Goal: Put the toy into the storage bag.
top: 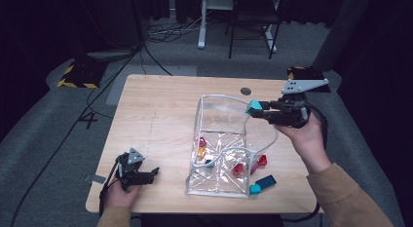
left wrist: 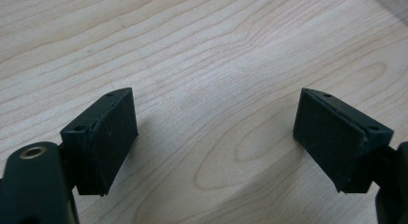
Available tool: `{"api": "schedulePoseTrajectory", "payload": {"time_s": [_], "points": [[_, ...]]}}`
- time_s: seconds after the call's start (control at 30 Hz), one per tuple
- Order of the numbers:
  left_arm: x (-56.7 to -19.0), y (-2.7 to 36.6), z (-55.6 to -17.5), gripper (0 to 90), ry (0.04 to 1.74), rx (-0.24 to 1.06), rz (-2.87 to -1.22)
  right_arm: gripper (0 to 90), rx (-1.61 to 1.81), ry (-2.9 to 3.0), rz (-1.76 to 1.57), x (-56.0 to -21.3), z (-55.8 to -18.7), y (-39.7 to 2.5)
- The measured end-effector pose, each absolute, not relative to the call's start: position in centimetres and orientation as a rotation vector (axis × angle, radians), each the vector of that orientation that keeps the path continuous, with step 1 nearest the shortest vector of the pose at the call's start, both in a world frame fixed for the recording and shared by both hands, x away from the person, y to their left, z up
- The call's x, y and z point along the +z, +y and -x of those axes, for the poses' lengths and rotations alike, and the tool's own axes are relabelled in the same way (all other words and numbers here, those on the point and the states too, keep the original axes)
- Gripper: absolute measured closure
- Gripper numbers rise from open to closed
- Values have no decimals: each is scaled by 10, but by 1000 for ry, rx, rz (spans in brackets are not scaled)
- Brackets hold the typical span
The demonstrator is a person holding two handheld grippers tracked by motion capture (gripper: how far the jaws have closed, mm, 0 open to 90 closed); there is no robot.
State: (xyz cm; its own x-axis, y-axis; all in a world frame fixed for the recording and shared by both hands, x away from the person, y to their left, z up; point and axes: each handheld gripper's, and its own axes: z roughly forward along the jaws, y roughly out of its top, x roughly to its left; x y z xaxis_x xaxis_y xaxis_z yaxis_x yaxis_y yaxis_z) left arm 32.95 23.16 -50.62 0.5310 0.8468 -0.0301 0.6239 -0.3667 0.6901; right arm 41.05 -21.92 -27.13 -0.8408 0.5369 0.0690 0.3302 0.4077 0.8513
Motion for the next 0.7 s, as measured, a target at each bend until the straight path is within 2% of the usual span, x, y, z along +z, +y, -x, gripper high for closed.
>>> {"api": "schedulePoseTrajectory", "payload": {"time_s": [0.7], "points": [[-506,232,-330,158,1187,438,-2116,630,1249,2597,-770,-307,-449,-159]]}}
